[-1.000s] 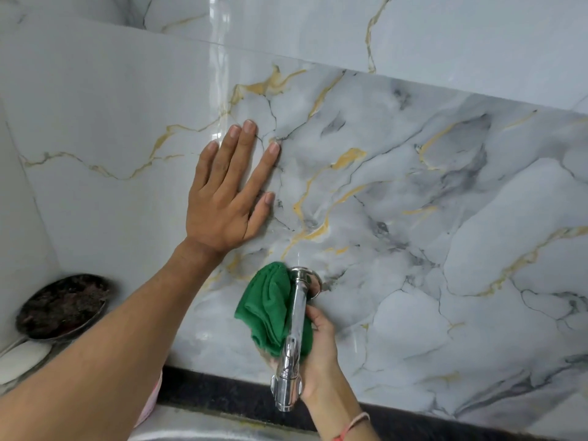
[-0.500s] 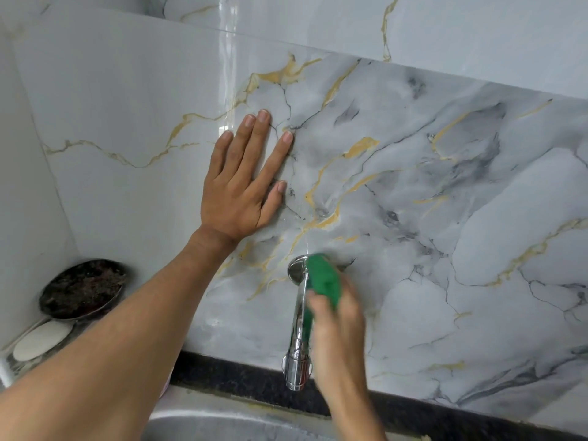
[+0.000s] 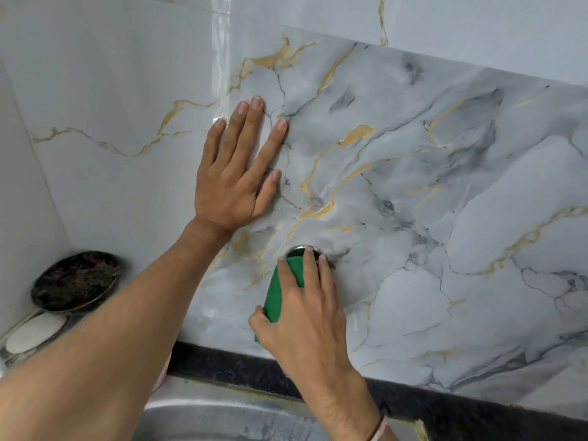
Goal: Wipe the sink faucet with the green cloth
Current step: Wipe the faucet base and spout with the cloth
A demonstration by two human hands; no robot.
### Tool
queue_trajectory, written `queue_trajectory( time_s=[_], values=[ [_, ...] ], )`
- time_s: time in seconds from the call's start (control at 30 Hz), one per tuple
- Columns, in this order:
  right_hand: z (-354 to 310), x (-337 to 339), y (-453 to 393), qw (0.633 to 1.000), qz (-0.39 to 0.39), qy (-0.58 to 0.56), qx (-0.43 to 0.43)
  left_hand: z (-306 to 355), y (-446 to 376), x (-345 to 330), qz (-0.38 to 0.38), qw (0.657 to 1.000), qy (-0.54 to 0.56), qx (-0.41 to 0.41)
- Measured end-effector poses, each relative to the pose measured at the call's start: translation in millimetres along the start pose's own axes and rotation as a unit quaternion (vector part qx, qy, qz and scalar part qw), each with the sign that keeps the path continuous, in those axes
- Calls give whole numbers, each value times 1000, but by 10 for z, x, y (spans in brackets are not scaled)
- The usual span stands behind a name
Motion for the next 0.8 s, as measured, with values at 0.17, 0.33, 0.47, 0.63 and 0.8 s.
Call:
queue_trajectory(
  time_s=[0.17, 0.33, 0.47, 0.63, 0.8],
  values=[
    [1, -84, 200, 999, 46, -21, 18, -15, -20, 21, -4, 1000, -6, 0],
    [38, -314, 545, 984, 118, -123, 54, -13, -24, 37, -9, 1000, -8, 2],
    [104, -440, 875, 960, 102, -255, 45, -16, -46, 41, -5, 1000, -11, 5],
    [355, -404, 1135, 670, 121, -697, -223, -19, -27, 27, -8, 1000, -11, 6],
    [752, -244, 854, 373, -3, -820, -434, 6, -35, 43, -3, 1000, -14, 3]
  ],
)
Point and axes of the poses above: each hand's wrist, its own y-axis away from the middle knuckle, its own x-axis out of the back of the hand, z = x × y, the point moved 1 cm from there along -y, towards the middle knuckle, and after that the axes turned 13 degrees about -y, right-handed, at the moved point
